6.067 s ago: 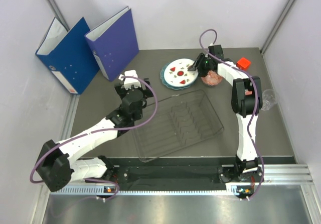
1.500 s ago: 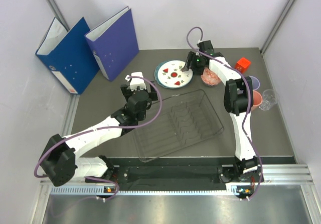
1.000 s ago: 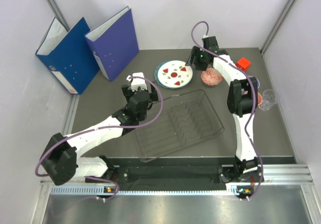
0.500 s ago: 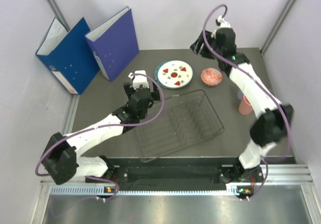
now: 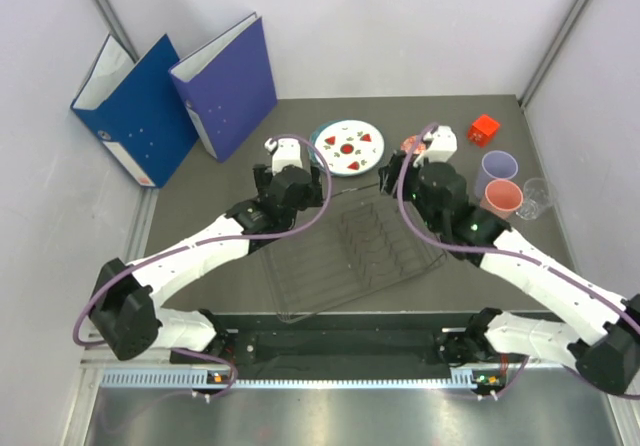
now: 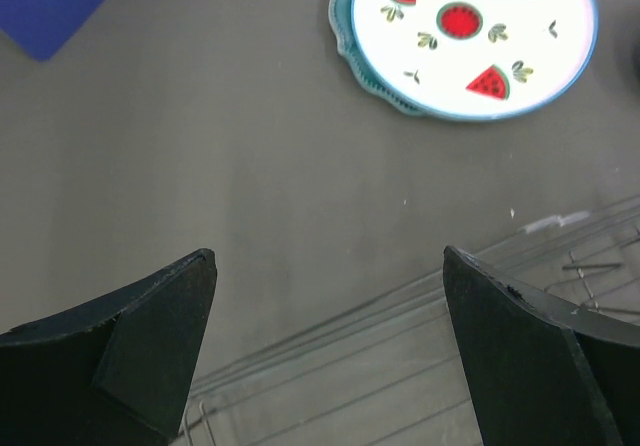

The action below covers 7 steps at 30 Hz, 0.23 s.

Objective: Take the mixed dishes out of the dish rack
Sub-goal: Reset both arms

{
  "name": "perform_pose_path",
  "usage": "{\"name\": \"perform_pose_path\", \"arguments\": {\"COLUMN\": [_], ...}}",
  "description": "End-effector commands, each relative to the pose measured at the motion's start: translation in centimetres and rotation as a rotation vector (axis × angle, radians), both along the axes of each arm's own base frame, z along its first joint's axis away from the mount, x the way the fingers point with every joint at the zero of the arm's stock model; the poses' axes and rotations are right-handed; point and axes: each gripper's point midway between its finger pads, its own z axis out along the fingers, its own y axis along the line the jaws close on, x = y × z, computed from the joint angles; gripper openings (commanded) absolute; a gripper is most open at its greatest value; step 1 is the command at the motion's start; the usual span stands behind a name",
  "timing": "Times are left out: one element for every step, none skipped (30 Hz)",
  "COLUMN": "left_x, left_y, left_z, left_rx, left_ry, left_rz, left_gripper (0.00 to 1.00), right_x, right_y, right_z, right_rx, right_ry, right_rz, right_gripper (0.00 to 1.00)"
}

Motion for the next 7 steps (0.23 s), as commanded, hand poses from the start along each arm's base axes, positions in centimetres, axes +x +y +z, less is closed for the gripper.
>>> {"name": "perform_pose_path", "arguments": {"left_x": [-1.09,-1.31,-1.18,-1.16,-1.10,-1.12,-0.99], "left_y": [-0.20,-0.09,0.14,0.16,0.09,0.50,0.30], "left_z": [0.48,-0.01,0.22,0.14,0.38,-0.06,0.60], "left_rx": [-0.072,-0.075,-0.084,-0.094,-0.100,-0.081,-0.092], "left_ry": [0.031,0.034,0.020,0.021,0.019,0.036,0.035], "left_rz": [0.002,0.004,0.022,0.033,0.038,0.060,0.063], "left_gripper": [0.99,0.99,0.99,0.99,0.99,0.99,0.99], "right_x": [-1.66,-1.94,-2.05,-2.12,-2.30,-2.40,-2.52], "right_y": [-2.14,-2.33,-2.42,-2.37,-2.50,-2.47,-2.39], "right_z": [2.51,2.74,2.87,2.79,3.16,3.37,3.36], "right_rx": [0.011,0.014,0.017,0.024,0.034,0.040,0.041], "right_ry": [-0.108,-0.116,-0.121,-0.123,-0.134,-0.142,-0.144], "right_rz": [-0.099,-0.100,-0.100,-0.097,-0.096,-0.088,-0.082], "right_gripper": [0.63,0.63,0.63,0.63,0.63,0.63,0.63]}}
